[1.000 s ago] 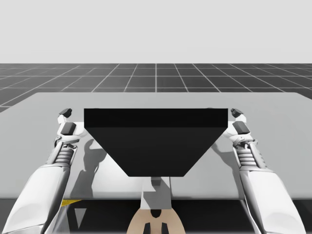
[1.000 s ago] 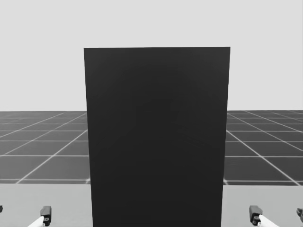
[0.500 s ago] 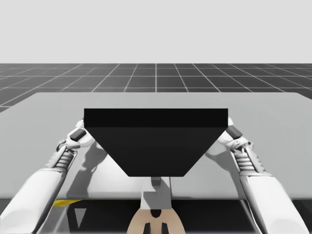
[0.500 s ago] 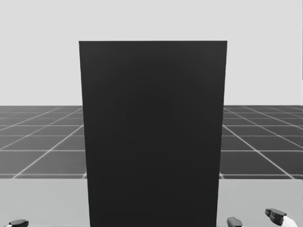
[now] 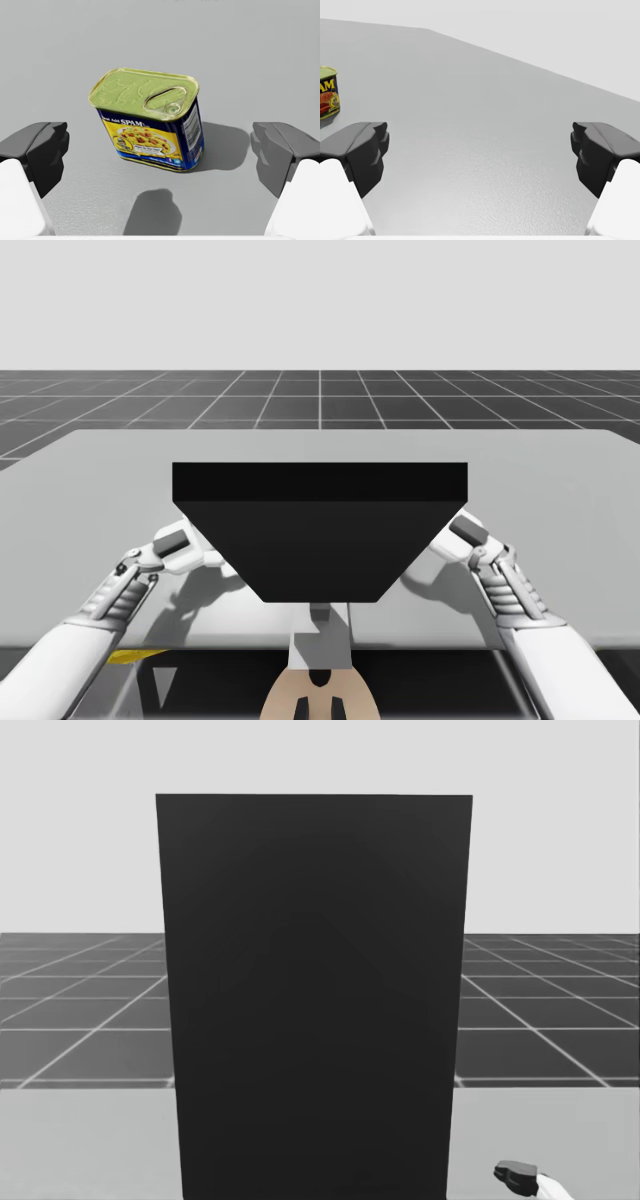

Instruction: Reach around the screen and pick up the object behind it.

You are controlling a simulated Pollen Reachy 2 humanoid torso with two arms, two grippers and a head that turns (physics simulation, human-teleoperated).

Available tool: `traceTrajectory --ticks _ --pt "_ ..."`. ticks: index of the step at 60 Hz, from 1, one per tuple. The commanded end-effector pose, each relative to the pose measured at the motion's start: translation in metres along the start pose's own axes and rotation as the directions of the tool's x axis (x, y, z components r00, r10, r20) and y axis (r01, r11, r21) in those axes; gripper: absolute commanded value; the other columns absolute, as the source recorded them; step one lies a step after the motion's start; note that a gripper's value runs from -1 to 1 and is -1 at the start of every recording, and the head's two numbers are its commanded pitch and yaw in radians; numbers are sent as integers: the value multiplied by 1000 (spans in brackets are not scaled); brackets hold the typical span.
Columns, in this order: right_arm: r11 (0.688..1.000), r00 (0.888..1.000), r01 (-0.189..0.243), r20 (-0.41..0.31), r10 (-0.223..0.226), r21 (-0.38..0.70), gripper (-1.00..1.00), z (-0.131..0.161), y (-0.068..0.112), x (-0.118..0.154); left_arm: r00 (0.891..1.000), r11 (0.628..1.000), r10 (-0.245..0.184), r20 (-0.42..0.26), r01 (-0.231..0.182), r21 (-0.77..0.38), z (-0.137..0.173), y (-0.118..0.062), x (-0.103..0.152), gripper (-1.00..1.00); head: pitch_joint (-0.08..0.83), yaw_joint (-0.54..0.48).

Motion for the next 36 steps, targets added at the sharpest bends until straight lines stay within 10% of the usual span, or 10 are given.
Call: traceTrajectory --ticks 1,36 --pt "998 1000 -27 10 27 49 -1000 0 4 -1 1000 1000 -9 19 9 -25 -8 4 3 -1000 35 -11" --pt "995 999 -45 16 44 91 -1000 -4 11 -7 995 973 99 -21 -102 -207 -59 37 -15 -1000 56 -9"
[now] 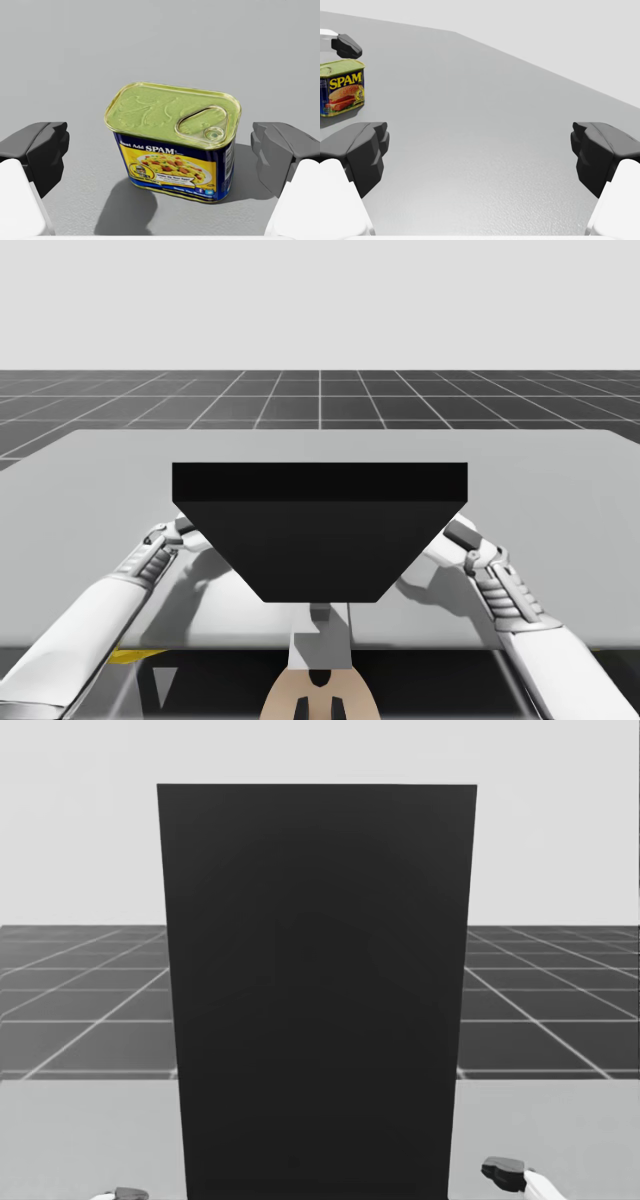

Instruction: Reach around the screen and pick up the object behind it.

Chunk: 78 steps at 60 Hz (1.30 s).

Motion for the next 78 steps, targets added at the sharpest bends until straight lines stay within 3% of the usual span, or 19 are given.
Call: traceTrajectory --ticks 1,23,31,32,33,34,35,36,37,42,48,57,60,78 --pt "1000 1000 -3 -3 3 12 -1000 -1 3 -2 998 992 53 -22 -55 -115 -21 5 -5 -1000 57 -10" --pt "1000 1000 -1 -6 1 30 -1000 -1 5 -2 994 979 69 -90 -85 -186 -60 2 -22 -1000 81 -18" --pt "1000 1000 -2 -10 3 30 -1000 -2 6 -3 989 969 94 -113 -117 -219 -63 0 -29 -1000 86 -22" --pt "1000 1000 -3 -10 3 30 -1000 -2 6 -3 989 968 97 -115 -121 -219 -63 -1 -30 -903 87 -22" --pt "1000 1000 -3 -11 4 30 -1000 -2 6 -3 989 970 97 -116 -120 -211 -63 0 -31 -589 88 -22" --pt "1000 1000 -3 -11 4 29 -1000 -2 6 -3 988 971 99 -118 -122 -208 -62 0 -32 -439 88 -22" --pt "1000 1000 -3 -12 4 29 -1000 -2 6 -3 987 970 105 -121 -128 -208 -61 0 -33 558 89 -21" --pt "1000 1000 -4 -12 5 29 -1000 -2 6 -3 987 967 111 -120 -134 -214 -60 0 -33 926 89 -21" --pt "1000 1000 -4 -12 5 29 -1000 -2 6 -3 986 967 114 -120 -138 -215 -60 1 -34 997 89 -21" --pt "1000 1000 -6 -12 6 27 -1000 -1 6 -3 985 966 131 -109 -151 -208 -55 4 -33 1000 89 -22" --pt "1000 1000 -7 -12 8 24 -1000 -1 5 -2 988 978 126 -87 -138 -156 -41 12 -26 1000 87 -25" --pt "1000 1000 -8 -7 8 15 -1000 0 4 -1 991 991 134 11 -134 -31 -2 34 -6 1000 83 -23" --pt "1000 1000 -8 -6 8 10 -1000 0 3 0 993 993 116 25 -116 21 13 39 -1 1000 80 -27" --pt "1000 1000 -8 -4 8 -3 -1000 2 0 1 992 960 100 81 -118 252 96 68 -5 1000 73 -28"
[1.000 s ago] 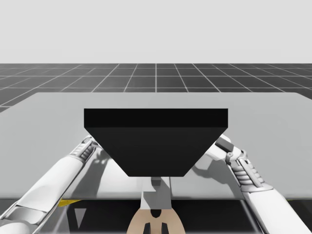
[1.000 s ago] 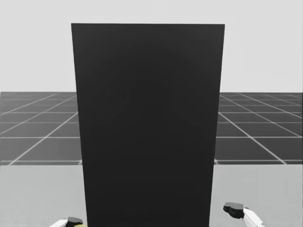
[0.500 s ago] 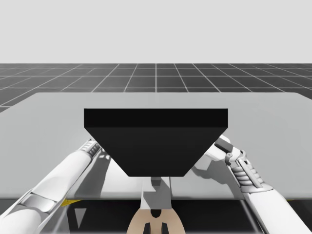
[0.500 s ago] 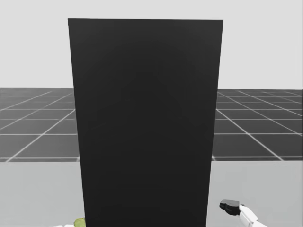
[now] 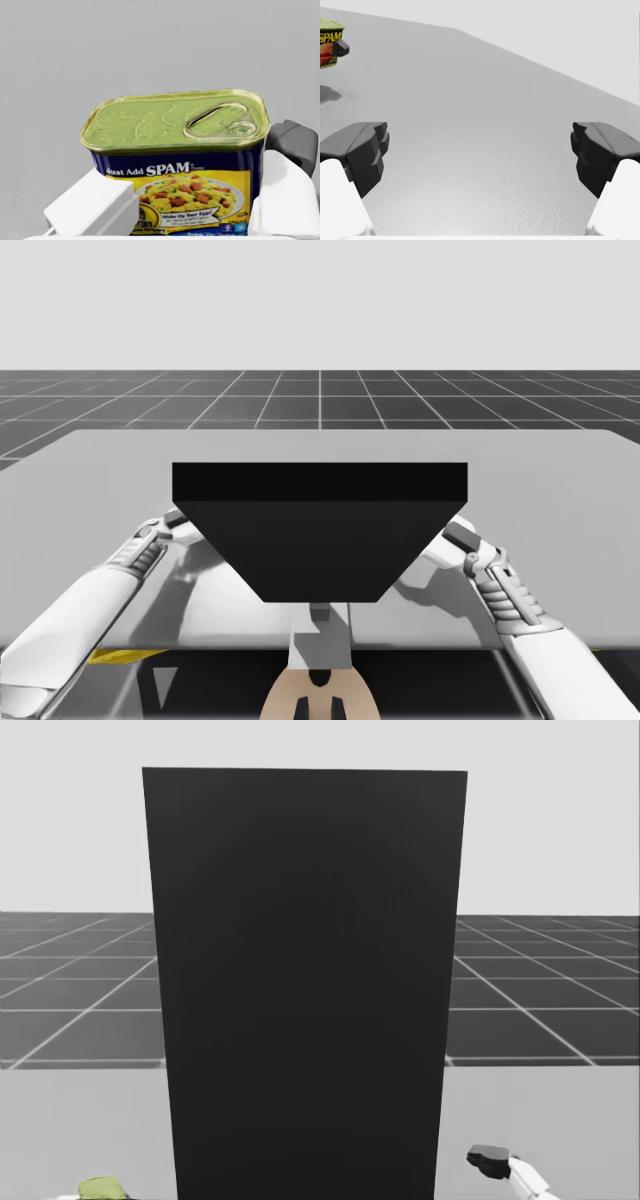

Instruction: Reach around the screen and pick up the object behind it.

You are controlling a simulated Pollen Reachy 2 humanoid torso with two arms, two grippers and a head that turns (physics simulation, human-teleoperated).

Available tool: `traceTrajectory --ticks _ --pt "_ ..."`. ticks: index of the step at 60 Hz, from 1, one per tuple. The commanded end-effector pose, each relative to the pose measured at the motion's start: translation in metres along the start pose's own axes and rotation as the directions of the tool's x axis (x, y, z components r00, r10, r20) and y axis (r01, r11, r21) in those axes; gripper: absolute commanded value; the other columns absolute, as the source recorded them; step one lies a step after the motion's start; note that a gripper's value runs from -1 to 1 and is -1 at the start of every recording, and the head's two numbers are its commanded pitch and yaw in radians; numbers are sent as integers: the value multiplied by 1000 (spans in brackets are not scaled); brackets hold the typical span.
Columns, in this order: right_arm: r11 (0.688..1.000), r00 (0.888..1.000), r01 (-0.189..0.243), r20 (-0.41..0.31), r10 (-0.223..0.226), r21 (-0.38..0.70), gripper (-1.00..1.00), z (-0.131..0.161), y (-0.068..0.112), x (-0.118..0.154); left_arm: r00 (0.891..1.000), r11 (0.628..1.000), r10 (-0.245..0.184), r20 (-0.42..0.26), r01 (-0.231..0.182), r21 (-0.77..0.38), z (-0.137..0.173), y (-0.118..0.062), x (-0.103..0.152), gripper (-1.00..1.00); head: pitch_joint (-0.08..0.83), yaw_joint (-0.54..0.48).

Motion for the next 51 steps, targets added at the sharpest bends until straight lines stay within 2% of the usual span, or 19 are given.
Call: traceTrajectory --ticks 1,10,17,25,38,51 --pt "1000 1000 -3 2 3 -10 -1000 1 -3 2 999 980 -37 -1 36 196 80 47 18 1000 73 -27" --pt "1000 1000 -5 1 5 -12 -1000 1 -3 2 998 958 -56 32 45 284 107 61 30 1000 72 -26" --pt "1000 1000 -4 0 4 -13 -1000 1 -3 1 993 941 -95 65 68 331 118 69 56 1000 72 -24" --pt "1000 1000 -5 3 5 -15 -1000 1 -4 2 984 925 -152 98 107 364 121 72 98 1000 72 -27" --pt "1000 1000 -7 10 8 -26 -1000 2 -5 3 960 911 -248 134 184 368 100 63 157 1000 69 -29" --pt "999 1000 -6 13 7 -35 -1000 2 -6 4 926 891 -324 195 230 392 83 53 220 1000 68 -31"
